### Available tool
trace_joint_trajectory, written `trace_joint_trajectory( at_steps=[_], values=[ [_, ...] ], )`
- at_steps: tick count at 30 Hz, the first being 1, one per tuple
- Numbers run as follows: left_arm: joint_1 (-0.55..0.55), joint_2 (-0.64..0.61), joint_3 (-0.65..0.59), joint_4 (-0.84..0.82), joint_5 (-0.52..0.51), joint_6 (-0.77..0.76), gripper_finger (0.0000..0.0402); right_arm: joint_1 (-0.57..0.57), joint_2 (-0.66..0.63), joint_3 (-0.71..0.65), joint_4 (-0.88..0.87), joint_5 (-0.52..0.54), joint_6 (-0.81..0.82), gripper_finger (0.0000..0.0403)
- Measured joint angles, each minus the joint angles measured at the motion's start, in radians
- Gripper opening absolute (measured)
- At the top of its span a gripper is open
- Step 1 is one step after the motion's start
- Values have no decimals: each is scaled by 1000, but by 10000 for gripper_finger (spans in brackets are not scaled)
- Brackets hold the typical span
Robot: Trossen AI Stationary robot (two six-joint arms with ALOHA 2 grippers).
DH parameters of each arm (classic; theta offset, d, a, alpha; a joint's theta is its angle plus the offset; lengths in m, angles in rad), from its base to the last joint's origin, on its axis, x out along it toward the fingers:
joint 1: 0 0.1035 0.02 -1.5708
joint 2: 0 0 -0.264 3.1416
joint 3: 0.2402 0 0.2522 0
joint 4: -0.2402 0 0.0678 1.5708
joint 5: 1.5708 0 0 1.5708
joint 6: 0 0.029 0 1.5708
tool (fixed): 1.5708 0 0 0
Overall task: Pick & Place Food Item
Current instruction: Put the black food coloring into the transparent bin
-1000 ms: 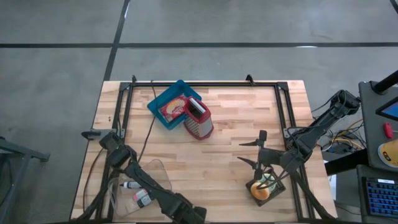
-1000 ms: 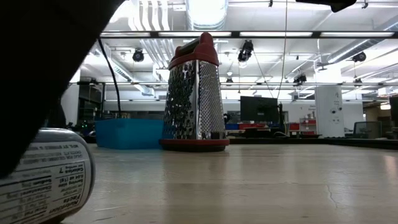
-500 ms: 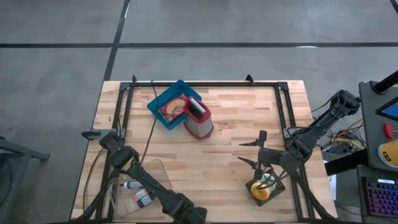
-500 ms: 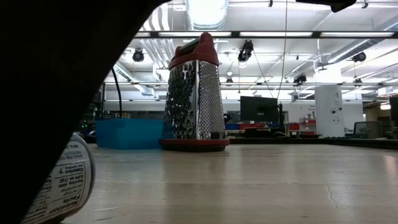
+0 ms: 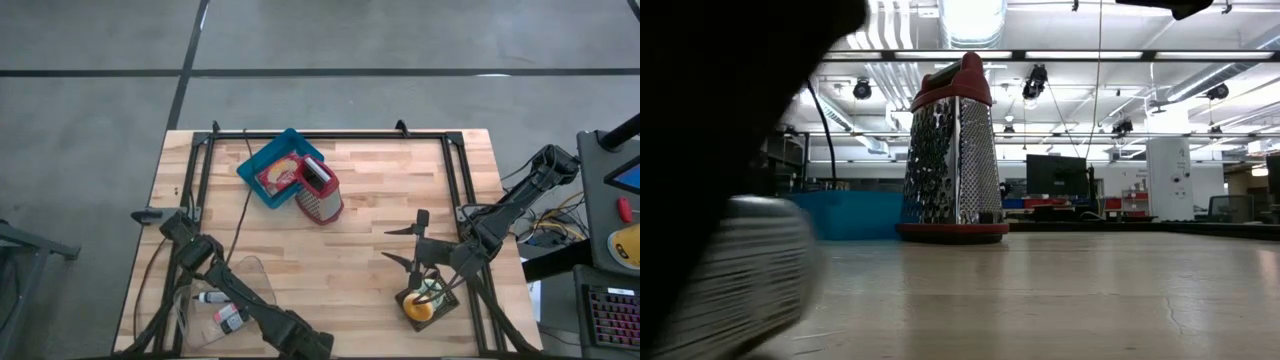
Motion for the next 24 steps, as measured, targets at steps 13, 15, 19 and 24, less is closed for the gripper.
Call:
trace_joint_trajectory(
  at_steps=[13,15,19,24],
  values=[
    [-2,-2,0,-8,-47,56,86,0,0,0,0,0,0,233],
    [-2,-2,0,-10,-48,56,85,0,0,0,0,0,0,233],
    [-2,-3,0,-8,-52,54,85,0,0,0,0,0,0,233],
    [-2,-8,-3,50,-100,-65,85,0,0,0,0,-1,0,233]
  ],
)
